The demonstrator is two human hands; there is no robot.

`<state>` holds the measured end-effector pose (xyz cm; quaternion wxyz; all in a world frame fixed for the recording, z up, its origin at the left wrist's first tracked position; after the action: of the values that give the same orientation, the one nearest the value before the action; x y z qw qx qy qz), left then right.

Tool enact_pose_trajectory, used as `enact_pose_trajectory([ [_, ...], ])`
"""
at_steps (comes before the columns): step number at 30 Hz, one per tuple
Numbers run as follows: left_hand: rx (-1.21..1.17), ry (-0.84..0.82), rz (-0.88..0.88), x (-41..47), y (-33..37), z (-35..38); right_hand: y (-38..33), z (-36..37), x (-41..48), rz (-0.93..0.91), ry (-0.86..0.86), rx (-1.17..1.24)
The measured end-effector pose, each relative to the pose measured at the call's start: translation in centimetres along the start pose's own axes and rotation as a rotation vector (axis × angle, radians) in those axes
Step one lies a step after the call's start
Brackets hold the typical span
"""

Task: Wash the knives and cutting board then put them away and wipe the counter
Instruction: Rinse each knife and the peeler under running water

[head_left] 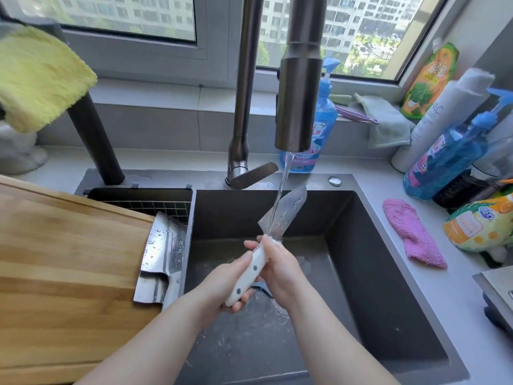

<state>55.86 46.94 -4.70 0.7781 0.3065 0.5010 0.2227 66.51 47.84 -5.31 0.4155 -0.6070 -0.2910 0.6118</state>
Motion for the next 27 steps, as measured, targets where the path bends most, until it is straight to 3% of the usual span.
enact_pose_trajectory([
  [7,0.213,0.137,0.187,0.5,0.0,1.0,1.2,0.9,-1.4,0.095,0.111,0.075],
  [11,0.305,0.222,0.264,0.7,0.2,0.1,1.1,1.1,-1.5,0.079,0.034,0.138],
  [15,0.304,0.201,0.308,0.6,0.6,0.6,0.9,0.8,-1.4,0.080,0.050,0.144],
  [20,0.237,0.106,0.358,0.6,1.6,1.2,0.0,-0.1,-0.4,0.126,0.199,0.149],
  [27,0.290,0.127,0.306,1.8,3.0,1.5,-0.1,0.3,0.4,0.034,0.073,0.136],
])
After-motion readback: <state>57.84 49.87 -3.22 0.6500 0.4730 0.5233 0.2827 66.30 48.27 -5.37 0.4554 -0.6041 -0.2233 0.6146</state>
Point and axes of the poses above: each hand's wrist, its own x-axis towards the middle knuckle, its own z-axis out of the palm, y = z × x, the point moved 3 cm from there along x, towards the middle knuckle, and after that the axes turned 11 degrees about -x, right-handed, at the moved point
